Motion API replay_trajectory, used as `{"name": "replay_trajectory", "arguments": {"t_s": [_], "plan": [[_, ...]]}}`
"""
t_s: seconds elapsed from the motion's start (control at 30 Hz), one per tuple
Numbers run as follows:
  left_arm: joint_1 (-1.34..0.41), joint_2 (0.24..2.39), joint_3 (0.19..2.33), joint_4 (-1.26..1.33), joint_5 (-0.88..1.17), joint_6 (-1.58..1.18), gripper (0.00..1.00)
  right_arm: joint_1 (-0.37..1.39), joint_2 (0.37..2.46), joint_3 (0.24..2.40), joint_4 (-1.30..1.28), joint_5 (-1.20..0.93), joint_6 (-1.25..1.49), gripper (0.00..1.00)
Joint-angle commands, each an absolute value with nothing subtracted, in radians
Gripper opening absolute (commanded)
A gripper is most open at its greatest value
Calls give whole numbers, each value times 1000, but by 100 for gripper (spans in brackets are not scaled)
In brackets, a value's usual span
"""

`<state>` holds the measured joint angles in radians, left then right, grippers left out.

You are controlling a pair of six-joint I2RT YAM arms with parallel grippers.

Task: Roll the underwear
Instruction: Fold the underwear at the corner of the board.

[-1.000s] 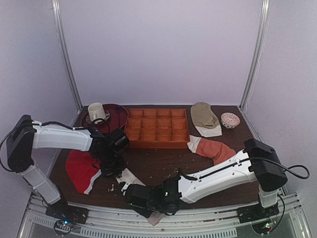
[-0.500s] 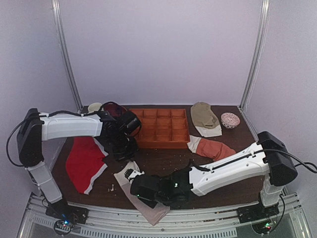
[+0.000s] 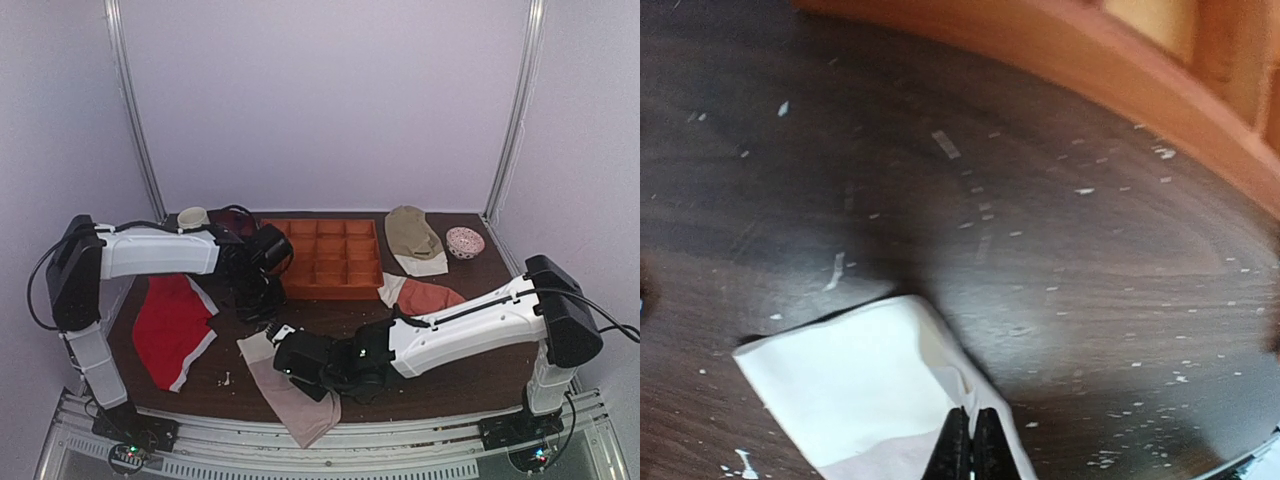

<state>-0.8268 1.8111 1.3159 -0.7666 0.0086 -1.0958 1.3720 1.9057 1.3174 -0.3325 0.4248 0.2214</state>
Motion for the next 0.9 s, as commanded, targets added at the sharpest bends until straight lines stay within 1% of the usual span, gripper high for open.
{"name": "replay_trajectory", "arguments": {"t_s": [0.0,0.47,0.87], "plan": [[-828,1761,1242,-750,-18,-1091,0,1390,1921,1320,-324,390,234,0],[-830,1685,1101,-736,-47,-1109,0,1468,2017,1409,-321,331,258,0],[-829,1671,1060,-736,-54,-1117,0,1482,2049,1430,-320,314,265,0]]}}
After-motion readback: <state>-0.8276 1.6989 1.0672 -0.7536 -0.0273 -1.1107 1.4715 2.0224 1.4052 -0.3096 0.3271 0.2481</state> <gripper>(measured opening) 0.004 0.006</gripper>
